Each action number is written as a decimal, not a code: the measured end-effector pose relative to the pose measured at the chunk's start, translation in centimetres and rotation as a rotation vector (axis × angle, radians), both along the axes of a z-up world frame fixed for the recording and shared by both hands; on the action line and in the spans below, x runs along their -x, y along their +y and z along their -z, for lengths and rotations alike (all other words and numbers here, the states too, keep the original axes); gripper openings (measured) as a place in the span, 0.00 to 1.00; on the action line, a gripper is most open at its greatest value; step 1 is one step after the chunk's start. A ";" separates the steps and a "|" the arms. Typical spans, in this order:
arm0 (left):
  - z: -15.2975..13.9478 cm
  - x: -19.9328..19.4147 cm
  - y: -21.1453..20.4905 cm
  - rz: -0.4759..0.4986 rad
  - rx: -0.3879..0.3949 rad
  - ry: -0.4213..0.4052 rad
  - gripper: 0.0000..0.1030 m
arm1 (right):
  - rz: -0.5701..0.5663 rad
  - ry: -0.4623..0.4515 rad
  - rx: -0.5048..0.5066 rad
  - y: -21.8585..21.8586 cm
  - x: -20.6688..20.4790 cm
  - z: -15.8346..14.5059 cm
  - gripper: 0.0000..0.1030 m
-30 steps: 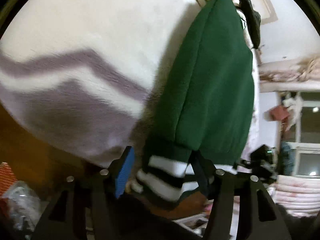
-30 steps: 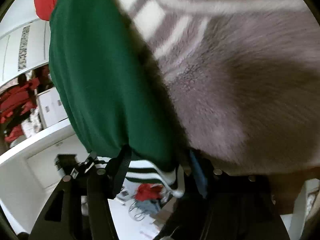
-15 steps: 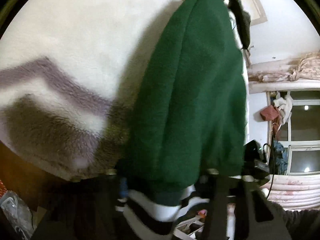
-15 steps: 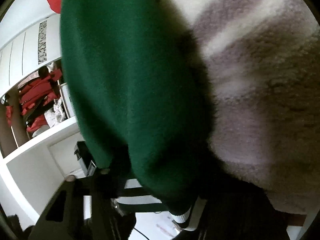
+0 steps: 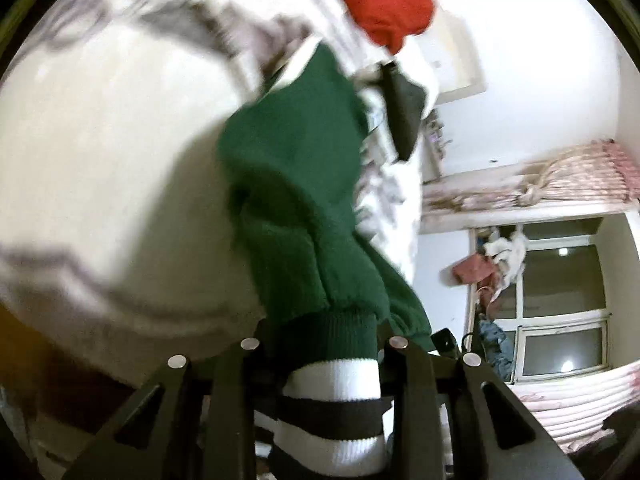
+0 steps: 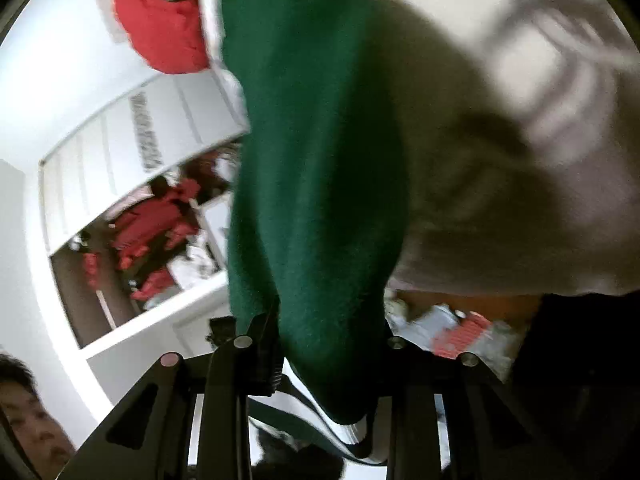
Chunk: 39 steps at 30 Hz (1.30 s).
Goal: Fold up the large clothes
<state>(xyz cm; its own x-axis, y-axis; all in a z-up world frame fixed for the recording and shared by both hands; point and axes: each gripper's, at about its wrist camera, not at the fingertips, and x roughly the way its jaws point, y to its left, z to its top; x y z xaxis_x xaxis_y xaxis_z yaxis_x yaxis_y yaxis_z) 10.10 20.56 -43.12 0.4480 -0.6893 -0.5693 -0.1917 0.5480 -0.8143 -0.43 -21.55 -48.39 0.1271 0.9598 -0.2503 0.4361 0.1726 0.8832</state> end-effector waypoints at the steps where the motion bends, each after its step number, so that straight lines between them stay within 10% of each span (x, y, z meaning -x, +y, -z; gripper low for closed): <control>1: -0.6 -1.4 -0.2 0.003 0.001 -0.018 0.23 | 0.024 -0.008 -0.014 -0.4 -1.4 -1.3 0.28; 8: -2.1 -14.2 0.0 0.017 -0.024 -0.105 0.23 | 0.156 -0.050 -0.011 -0.7 -15.6 -4.9 0.27; 16: 1.8 -28.8 -2.6 0.145 -0.353 0.030 0.25 | 0.188 0.041 0.120 -0.3 -33.1 -1.1 0.31; 21: 5.5 -33.0 -0.2 0.117 -0.145 0.179 0.33 | 0.246 0.066 0.036 0.4 -38.0 1.1 0.66; 26: 6.5 -33.9 2.4 0.006 0.104 0.125 0.73 | 0.332 0.033 -0.046 1.0 -39.3 1.8 0.75; 31: 5.3 -35.1 2.2 0.018 -0.050 0.047 0.72 | 0.395 -0.080 -0.061 -0.8 -39.5 0.3 0.76; 39: 0.8 -30.4 1.8 0.006 -0.557 -0.128 0.72 | -0.095 -0.287 0.645 -1.6 -38.4 -3.1 0.81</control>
<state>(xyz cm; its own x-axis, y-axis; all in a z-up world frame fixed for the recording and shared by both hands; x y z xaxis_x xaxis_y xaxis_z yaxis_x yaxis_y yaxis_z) 40.48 22.38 -43.96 0.5344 -0.3034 -0.7889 -0.1057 0.9021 -0.4184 38.01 -23.19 -45.33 0.1960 0.6418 -0.7414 0.1590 0.7253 0.6698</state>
